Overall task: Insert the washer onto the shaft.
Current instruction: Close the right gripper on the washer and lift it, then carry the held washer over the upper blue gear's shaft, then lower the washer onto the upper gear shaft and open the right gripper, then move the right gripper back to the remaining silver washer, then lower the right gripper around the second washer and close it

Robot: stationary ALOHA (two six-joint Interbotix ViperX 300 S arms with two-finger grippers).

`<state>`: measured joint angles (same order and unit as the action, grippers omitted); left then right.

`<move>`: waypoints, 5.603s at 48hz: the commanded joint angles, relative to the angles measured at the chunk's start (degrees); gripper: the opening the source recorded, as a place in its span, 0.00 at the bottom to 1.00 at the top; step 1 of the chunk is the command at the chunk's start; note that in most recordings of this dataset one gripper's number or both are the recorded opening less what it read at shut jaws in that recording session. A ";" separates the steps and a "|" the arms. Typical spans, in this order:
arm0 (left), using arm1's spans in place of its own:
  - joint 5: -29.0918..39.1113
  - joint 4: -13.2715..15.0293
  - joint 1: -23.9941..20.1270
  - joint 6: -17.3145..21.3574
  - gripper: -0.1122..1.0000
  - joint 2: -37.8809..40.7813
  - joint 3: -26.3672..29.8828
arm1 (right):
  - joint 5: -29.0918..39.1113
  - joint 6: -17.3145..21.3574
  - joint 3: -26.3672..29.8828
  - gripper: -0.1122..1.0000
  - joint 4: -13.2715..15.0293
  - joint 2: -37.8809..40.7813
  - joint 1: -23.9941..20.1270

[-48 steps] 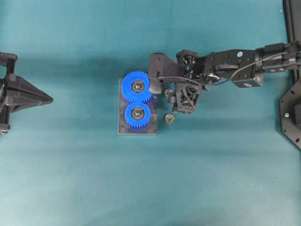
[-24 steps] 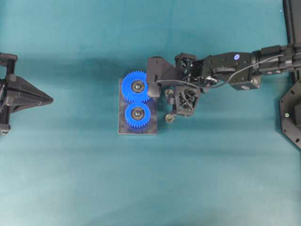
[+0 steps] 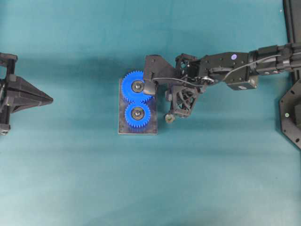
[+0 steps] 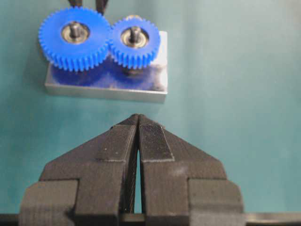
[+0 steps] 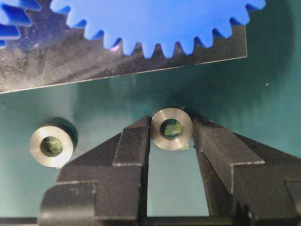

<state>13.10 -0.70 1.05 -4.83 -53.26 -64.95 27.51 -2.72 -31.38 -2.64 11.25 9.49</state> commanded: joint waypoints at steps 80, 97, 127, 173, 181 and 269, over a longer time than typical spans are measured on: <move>-0.53 -0.09 0.00 -1.23 0.11 -1.67 -0.44 | 16.88 0.09 23.47 0.39 1.67 1.67 -1.58; -0.44 -0.09 0.00 -1.23 0.11 -2.46 -0.62 | 17.05 0.18 23.64 0.39 1.58 1.76 -1.76; -0.44 -0.09 0.00 -1.32 0.11 -2.46 -0.70 | 16.61 0.26 24.26 0.39 1.49 2.20 -1.85; -0.44 -0.09 0.00 -1.49 0.11 -2.46 -0.97 | 19.86 1.32 17.05 0.74 1.23 -8.26 -3.34; -0.53 -0.09 0.00 -1.58 0.11 -2.37 -1.32 | 16.61 1.58 8.88 0.74 1.23 -11.78 -6.24; -0.26 -0.09 0.00 -1.58 0.11 -2.46 -0.62 | -2.46 7.56 -3.43 0.57 0.97 -1.41 -10.28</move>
<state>13.10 -0.70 1.05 -6.33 -55.99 -66.97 24.52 4.13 -34.63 -1.41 10.11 -0.53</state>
